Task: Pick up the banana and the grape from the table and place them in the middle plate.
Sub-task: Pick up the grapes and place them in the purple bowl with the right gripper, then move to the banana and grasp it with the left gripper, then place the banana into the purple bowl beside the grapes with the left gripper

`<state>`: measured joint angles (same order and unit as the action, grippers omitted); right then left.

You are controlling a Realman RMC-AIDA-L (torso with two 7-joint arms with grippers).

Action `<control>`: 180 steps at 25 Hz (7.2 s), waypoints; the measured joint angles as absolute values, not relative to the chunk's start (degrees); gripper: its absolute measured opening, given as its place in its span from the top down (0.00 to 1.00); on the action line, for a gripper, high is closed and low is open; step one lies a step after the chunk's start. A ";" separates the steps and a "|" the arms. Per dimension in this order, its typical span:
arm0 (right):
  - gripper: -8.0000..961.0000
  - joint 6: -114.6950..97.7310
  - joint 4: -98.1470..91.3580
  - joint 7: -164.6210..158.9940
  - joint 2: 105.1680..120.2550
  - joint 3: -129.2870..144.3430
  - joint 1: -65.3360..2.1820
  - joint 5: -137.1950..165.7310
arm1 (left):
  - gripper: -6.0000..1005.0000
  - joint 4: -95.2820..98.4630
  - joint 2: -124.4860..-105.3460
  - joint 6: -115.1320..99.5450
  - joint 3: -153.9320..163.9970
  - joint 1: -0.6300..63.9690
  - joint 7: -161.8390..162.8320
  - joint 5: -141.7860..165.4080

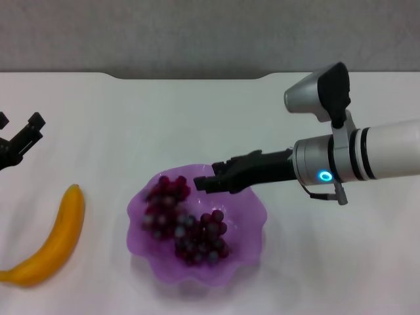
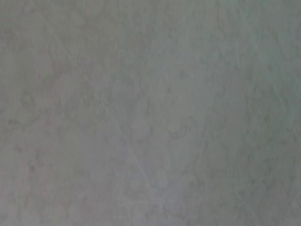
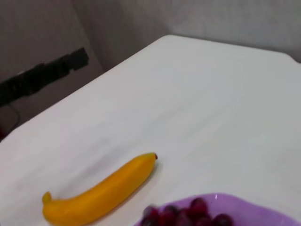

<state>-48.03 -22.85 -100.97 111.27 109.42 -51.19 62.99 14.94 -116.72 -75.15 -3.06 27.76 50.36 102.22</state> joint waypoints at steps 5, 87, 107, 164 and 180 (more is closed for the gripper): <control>0.37 -48.44 -24.61 -100.94 110.15 105.42 -51.50 63.13 | 0.13 14.94 -116.67 -75.06 -3.07 27.73 50.36 102.21; 0.99 -29.77 -41.81 -3.91 115.22 105.89 -9.17 -27.45 | 0.13 42.04 -117.88 -75.45 26.45 21.46 84.50 112.48; 0.99 -27.85 -41.99 -3.98 115.13 106.88 -10.31 -27.51 | 0.21 40.50 -117.35 -64.77 43.74 19.03 85.98 112.02; 0.99 -28.10 -41.98 -6.24 114.78 107.84 -10.87 -27.36 | 0.22 34.36 -117.20 -56.77 45.44 20.42 83.23 112.07; 0.99 -28.30 -41.83 -6.24 114.78 107.74 -10.99 -27.37 | 0.48 33.40 -117.07 -56.63 45.44 21.01 82.53 112.33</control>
